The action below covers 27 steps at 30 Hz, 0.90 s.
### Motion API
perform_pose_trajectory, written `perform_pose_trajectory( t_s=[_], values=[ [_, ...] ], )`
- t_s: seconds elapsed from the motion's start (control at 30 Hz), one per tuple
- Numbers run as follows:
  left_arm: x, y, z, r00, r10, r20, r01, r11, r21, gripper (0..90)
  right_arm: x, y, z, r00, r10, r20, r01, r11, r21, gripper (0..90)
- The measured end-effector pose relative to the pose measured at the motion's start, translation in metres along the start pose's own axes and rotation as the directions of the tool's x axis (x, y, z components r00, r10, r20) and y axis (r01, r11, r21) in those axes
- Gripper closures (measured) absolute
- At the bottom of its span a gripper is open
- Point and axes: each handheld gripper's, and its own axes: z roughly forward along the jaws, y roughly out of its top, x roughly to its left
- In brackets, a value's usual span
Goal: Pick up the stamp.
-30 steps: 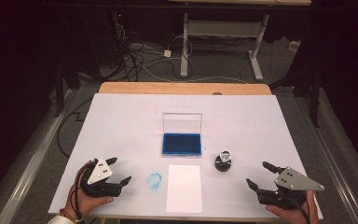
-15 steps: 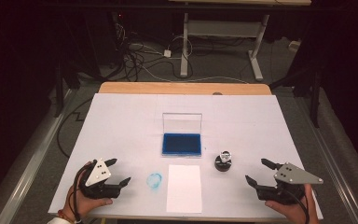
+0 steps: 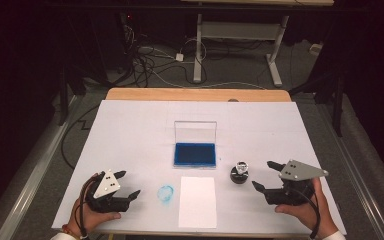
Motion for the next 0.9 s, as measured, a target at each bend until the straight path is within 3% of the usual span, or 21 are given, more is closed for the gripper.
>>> perform_pose_trajectory(
  t_s=[0.17, 0.3, 0.47, 0.67, 0.77, 0.9],
  values=[
    [-0.001, 0.001, 0.0, 0.9999, 0.01, 0.007, -0.01, 0.9999, 0.008, 20.9, -0.004, 0.012, 0.009, 0.9996, -0.008, -0.028, 0.01, 0.997, 0.075, 22.7],
    [-0.002, 0.0, 0.0, 0.9999, 0.009, 0.009, -0.009, 0.9999, 0.009, 20.9, -0.005, 0.021, 0.017, 0.9994, -0.016, -0.029, 0.019, 0.995, 0.093, 22.4],
    [-0.003, 0.001, 0.001, 0.9997, 0.025, 0.003, -0.025, 0.9994, 0.024, 23.3, -0.005, 0.029, 0.027, 0.9984, -0.03, -0.048, 0.037, 0.987, 0.156, 22.0],
    [-0.005, 0.001, 0.003, 0.9993, 0.036, 0.009, -0.036, 0.9988, 0.034, 23.3, -0.004, 0.039, 0.041, 0.9969, -0.044, -0.065, 0.055, 0.982, 0.181, 23.7],
    [-0.004, 0.001, 0.003, 0.9996, 0.027, 0.013, -0.027, 0.9991, 0.033, 23.3, -0.003, 0.039, 0.05, 0.9953, -0.049, -0.084, 0.066, 0.974, 0.217, 26.1],
    [-0.005, 0.001, 0.004, 0.9992, 0.037, 0.017, -0.038, 0.9983, 0.045, 23.3, -0.006, 0.038, 0.06, 0.9954, -0.03, -0.091, 0.051, 0.971, 0.235, 30.1]
  ],
)
